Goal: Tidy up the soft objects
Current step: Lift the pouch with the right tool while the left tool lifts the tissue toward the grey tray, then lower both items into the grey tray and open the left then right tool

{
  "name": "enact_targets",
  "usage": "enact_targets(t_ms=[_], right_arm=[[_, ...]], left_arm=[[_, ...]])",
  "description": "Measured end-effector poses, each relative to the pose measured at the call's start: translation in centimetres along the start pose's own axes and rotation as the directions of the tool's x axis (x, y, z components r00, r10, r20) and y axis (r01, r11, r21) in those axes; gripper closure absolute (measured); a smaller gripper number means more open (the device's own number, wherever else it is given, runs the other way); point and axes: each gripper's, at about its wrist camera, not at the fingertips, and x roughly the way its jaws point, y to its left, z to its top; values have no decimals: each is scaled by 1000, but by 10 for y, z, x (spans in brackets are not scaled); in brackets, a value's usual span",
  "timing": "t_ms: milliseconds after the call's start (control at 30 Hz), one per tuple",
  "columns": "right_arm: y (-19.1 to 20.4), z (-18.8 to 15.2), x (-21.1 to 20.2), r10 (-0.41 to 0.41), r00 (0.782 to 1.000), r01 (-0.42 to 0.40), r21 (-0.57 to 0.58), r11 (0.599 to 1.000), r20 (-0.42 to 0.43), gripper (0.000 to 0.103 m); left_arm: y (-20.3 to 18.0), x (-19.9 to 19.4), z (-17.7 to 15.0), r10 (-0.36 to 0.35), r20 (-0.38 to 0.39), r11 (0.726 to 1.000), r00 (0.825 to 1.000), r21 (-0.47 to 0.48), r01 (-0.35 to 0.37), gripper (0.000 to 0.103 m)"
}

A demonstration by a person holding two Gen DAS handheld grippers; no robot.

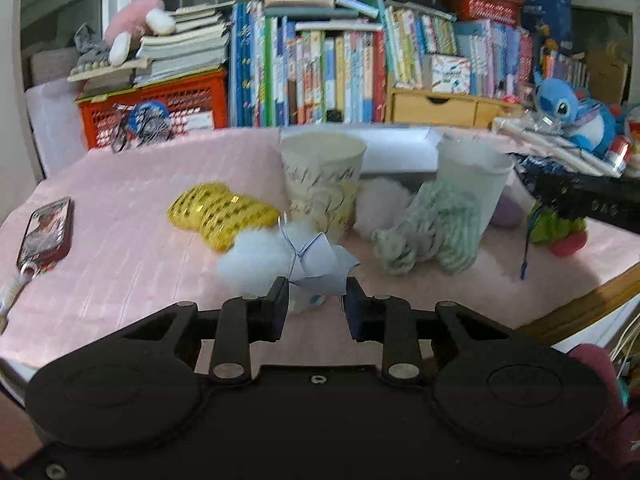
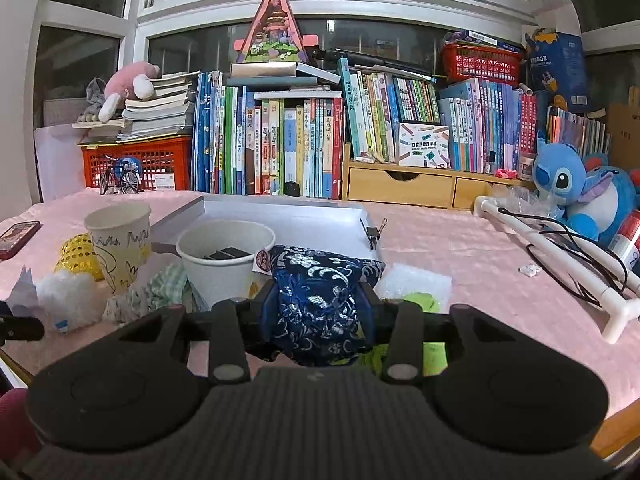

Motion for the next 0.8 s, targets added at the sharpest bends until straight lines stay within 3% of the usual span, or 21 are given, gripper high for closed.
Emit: enact_targets(t_ms=[433,800], right_arm=[[-12,26,0,25,995,-26,8,1000,96,58],[-23,49,13,41,993,-44,19,999,113,58]], left_arm=[[-1,-2,51,-69,102,998,992,-4,70,75],[0,19,100,-95,133,995,987,7,95,75]])
